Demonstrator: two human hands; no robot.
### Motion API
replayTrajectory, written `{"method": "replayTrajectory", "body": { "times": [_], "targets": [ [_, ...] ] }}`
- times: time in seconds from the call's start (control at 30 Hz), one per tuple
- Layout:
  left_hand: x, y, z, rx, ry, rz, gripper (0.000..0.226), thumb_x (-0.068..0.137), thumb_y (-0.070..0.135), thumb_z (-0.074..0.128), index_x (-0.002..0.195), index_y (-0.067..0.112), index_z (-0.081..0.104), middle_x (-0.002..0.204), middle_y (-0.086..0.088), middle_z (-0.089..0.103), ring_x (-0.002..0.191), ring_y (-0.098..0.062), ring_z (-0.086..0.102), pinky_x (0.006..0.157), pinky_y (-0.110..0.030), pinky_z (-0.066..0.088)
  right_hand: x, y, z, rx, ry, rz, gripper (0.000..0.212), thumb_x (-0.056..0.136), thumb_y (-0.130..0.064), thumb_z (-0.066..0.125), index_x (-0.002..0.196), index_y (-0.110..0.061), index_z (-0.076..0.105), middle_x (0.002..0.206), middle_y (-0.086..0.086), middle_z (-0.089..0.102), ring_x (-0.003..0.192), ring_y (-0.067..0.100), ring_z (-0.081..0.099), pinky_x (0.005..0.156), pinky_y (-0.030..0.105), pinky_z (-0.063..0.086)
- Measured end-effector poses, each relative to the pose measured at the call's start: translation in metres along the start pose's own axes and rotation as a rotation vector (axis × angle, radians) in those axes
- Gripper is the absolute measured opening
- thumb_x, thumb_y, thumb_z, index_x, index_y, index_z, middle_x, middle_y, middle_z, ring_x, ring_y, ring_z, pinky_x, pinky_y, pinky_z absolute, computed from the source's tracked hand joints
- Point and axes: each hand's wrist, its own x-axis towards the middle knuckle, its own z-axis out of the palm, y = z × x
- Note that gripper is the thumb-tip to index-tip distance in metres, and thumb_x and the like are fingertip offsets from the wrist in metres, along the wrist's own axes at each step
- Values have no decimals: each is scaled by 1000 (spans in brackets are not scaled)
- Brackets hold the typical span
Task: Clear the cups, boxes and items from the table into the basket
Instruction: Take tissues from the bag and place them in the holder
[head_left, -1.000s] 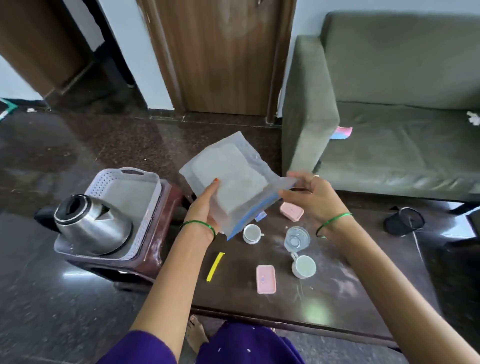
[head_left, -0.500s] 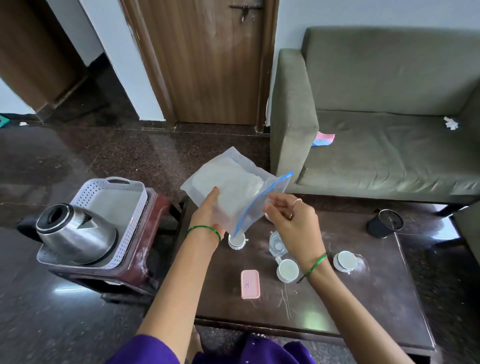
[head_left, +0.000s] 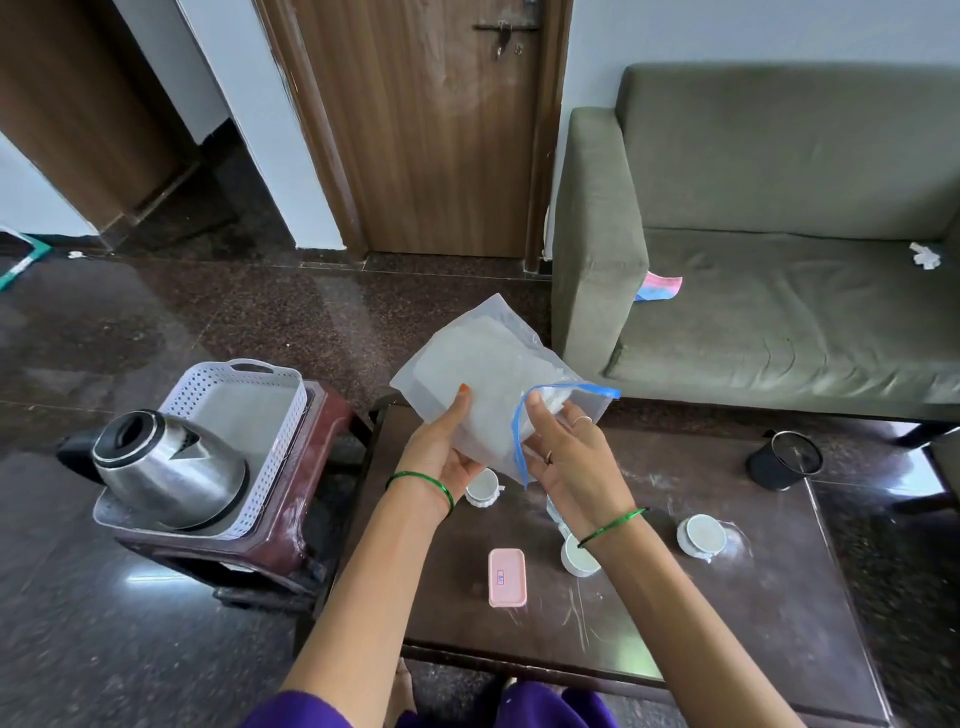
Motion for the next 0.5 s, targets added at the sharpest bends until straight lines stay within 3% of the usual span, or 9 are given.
{"method": "replayTrajectory", "body": {
  "times": [0.1, 0.17, 0.27, 0.43, 0.5],
  "targets": [
    [0, 0, 0, 22, -22, 14, 17, 91, 26, 64, 104, 15, 67, 98, -3, 76, 88, -18, 71, 72, -34, 61, 1, 1, 4, 58, -60, 7, 44, 88, -29, 58, 125, -6, 55, 123, 12, 65, 113, 26, 62, 97, 42, 50],
    [-1, 3, 1, 35, -17, 28, 17, 92, 24, 63, 105, 14, 66, 101, -4, 74, 90, -19, 70, 70, -32, 61, 3, 3, 4, 85, -88, 16, 49, 84, -33, 58, 126, -8, 55, 125, 11, 64, 116, 26, 61, 100, 44, 47],
    [-1, 6, -1, 31, -6, 55, 21, 93, 29, 61, 106, 14, 66, 103, -5, 73, 91, -19, 69, 68, -30, 61, 7, 9, 2, 139, -99, 23, 50, 83, -34, 56, 128, -12, 54, 126, 7, 64, 116, 23, 61, 100, 42, 47],
    [2, 9, -5, -32, 38, 53, 34, 98, 46, 47, 102, 17, 65, 85, -1, 77, 74, -14, 74, 59, -27, 58, 15, 16, 5, 97, -110, 0, 33, 79, -35, 60, 108, -20, 67, 111, 2, 70, 102, 21, 64, 96, 37, 50],
    [4, 11, -7, -47, 67, 45, 36, 99, 46, 44, 105, 16, 64, 85, -1, 76, 76, -15, 72, 62, -29, 56, 18, 17, 9, 98, -133, -13, 31, 80, -34, 60, 107, -22, 68, 111, 1, 70, 101, 19, 65, 95, 35, 52]
  ]
}}
